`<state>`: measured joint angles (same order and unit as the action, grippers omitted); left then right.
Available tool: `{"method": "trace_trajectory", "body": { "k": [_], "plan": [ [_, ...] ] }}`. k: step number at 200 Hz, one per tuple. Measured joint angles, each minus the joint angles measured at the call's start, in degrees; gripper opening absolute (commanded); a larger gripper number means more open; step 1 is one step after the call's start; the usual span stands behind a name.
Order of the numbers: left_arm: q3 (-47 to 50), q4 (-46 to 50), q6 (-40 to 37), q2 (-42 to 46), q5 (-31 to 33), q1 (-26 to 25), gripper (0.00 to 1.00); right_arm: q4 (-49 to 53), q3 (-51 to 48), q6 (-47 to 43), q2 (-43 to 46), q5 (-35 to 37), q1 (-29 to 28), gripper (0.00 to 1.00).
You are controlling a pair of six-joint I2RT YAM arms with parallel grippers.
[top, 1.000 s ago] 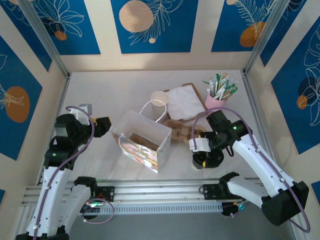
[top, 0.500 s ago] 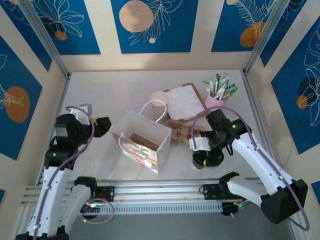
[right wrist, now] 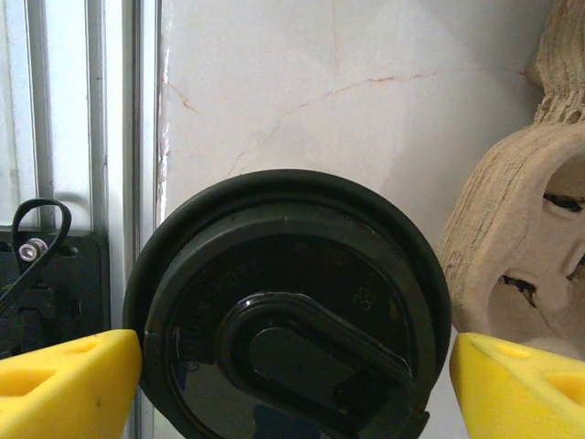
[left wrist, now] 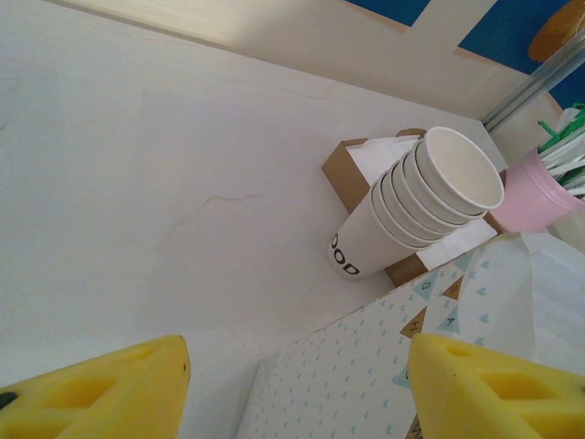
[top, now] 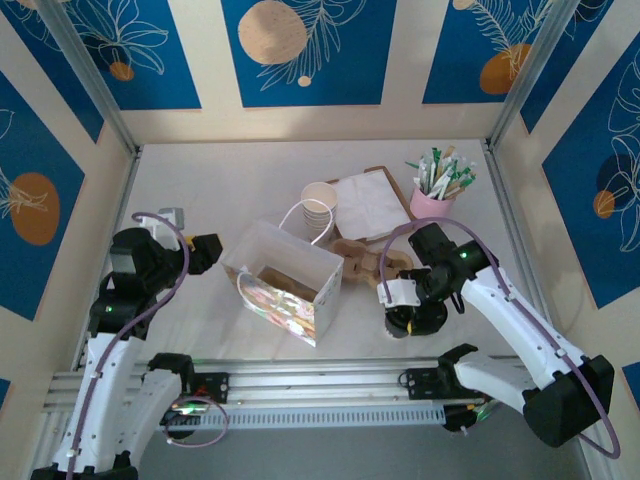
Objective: Pack the takeout coffee
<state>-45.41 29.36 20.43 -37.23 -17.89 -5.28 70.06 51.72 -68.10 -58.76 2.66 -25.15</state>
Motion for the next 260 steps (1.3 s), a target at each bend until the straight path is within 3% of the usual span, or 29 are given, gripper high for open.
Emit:
{"method": "trace_trajectory", "body": {
  "k": [111, 181, 260],
  "plan": [
    [0.02, 0.00, 0.00, -0.07, 0.15, 0.00, 0.65, -0.83, -1.25, 0.81, -0.42, 0.70, -0.85, 0.71],
    [0.04, 0.00, 0.00, -0.07, 0.52, 0.00, 0.65, -1.73, -2.51, 1.70, 0.59, 2.10, -2.32, 0.71],
    [0.04, 0.00, 0.00, -0.07, 1.09, 0.00, 0.64, -1.05, -1.40, 4.09, -0.76, 2.34, -2.99, 0.80]
  ]
}}
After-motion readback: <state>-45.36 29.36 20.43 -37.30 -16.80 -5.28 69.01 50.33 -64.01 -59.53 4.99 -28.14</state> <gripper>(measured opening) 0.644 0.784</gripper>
